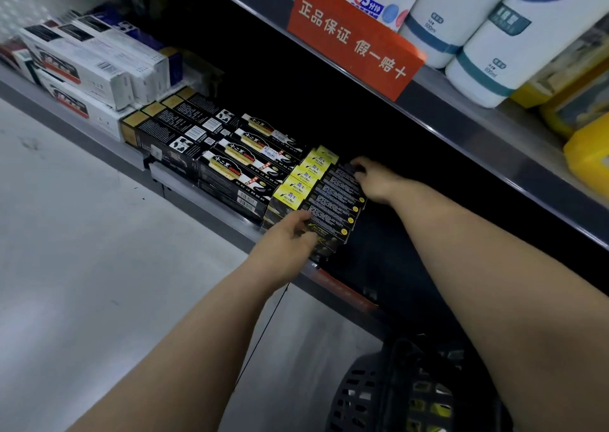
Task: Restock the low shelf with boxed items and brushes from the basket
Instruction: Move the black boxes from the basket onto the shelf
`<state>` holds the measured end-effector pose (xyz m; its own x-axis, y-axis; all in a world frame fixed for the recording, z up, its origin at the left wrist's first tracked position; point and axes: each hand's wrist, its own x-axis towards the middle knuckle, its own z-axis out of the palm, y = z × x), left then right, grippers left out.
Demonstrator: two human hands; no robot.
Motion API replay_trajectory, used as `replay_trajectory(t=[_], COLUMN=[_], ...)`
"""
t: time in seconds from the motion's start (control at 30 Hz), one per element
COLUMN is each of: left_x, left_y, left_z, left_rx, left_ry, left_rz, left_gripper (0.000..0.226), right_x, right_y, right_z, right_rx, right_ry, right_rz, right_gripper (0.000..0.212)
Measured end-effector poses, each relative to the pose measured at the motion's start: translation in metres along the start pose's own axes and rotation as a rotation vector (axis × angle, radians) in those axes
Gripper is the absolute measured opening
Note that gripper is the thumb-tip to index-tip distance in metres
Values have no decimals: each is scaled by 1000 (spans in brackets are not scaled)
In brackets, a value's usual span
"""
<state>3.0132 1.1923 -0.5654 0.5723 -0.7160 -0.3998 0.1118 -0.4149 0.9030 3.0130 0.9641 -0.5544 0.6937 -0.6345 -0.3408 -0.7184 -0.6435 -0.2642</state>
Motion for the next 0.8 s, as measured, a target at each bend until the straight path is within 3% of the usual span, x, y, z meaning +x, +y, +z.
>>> replay_trajectory(t=[0.27,0.43,0.6,0.7,0.8], left_x=[-3,-18,-53,-85,-121], left_y=[6,30,69,87,92], left_z=[3,6,12,25,43], left_rx=[62,171,204,264,475], left_ry=[-50,-36,-30,-29,-53], left_rz=[7,88,307,498,726], left_gripper=[50,44,27,20,21], right_x=[-27,-88,-175,-237,-288], right_y=[-12,-21,-9,13,52], right_z=[-15,-38,-65,-77,-74], right_rx=[-114,-21,203,390,598], right_ry=[-95,-76,38,90,67], right_rz=[-74,-229,-372,-402,-340], right_gripper=[55,36,16,19,20])
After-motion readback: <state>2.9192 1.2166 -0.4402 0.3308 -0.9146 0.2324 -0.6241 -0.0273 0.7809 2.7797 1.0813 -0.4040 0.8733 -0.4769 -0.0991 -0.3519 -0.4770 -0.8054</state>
